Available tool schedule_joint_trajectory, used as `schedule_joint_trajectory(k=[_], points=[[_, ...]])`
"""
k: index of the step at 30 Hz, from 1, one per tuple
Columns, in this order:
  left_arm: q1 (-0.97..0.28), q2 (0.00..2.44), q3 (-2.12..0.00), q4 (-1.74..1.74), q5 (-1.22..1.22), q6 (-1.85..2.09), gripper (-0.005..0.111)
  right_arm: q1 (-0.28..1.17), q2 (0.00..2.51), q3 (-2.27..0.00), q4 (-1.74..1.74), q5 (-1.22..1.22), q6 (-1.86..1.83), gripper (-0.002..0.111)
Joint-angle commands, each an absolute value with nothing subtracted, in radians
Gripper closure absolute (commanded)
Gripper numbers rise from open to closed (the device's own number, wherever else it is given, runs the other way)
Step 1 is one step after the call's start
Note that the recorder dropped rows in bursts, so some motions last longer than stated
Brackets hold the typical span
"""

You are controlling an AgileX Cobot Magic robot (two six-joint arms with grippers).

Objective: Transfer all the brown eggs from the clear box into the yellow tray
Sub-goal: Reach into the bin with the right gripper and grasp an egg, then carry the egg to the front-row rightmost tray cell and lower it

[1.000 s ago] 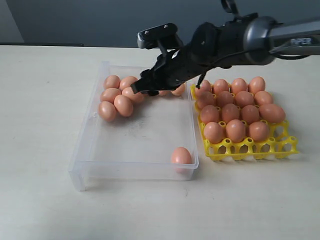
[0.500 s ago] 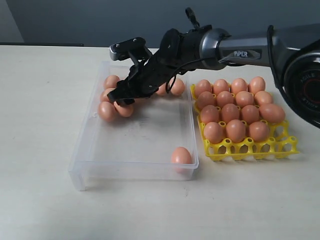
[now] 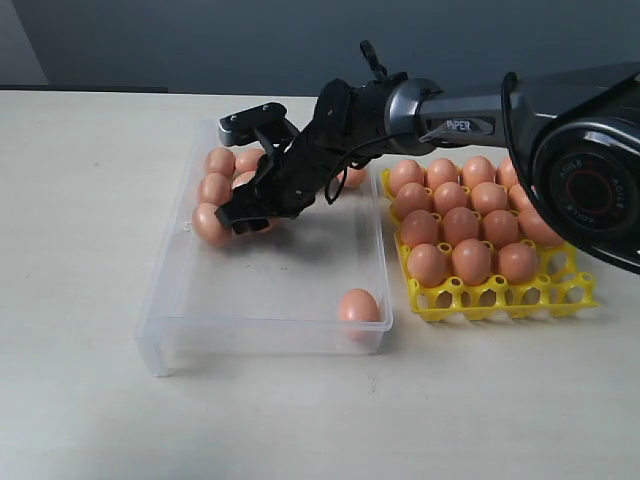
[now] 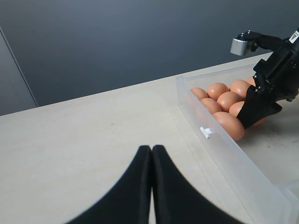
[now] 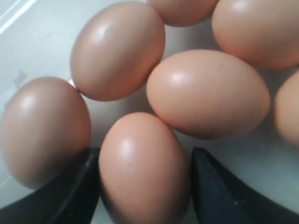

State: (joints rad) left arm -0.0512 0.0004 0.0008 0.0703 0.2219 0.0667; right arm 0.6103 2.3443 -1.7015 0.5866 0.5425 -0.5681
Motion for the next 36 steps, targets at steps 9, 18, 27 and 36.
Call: schedule_joint_trajectory(k=[9, 18, 27, 36], points=[[-0.052, 0.0, 0.0, 0.07, 0.207, 0.064, 0.106, 0.601, 2.277, -1.696, 0.608, 0.593, -0.572, 0.108], [-0.052, 0.0, 0.0, 0.07, 0.207, 0.064, 0.106, 0.567, 2.014, -1.318, 0.733, 0.212, -0.587, 0.108], [-0.052, 0.0, 0.0, 0.07, 0.207, 0.064, 0.106, 0.554, 1.609, -0.808, 0.77, -0.248, -0.574, 0.108], [-0.052, 0.0, 0.0, 0.07, 0.207, 0.064, 0.106, 0.443, 1.426, -0.567, 0.864, -0.325, -0.57, 0.108]])
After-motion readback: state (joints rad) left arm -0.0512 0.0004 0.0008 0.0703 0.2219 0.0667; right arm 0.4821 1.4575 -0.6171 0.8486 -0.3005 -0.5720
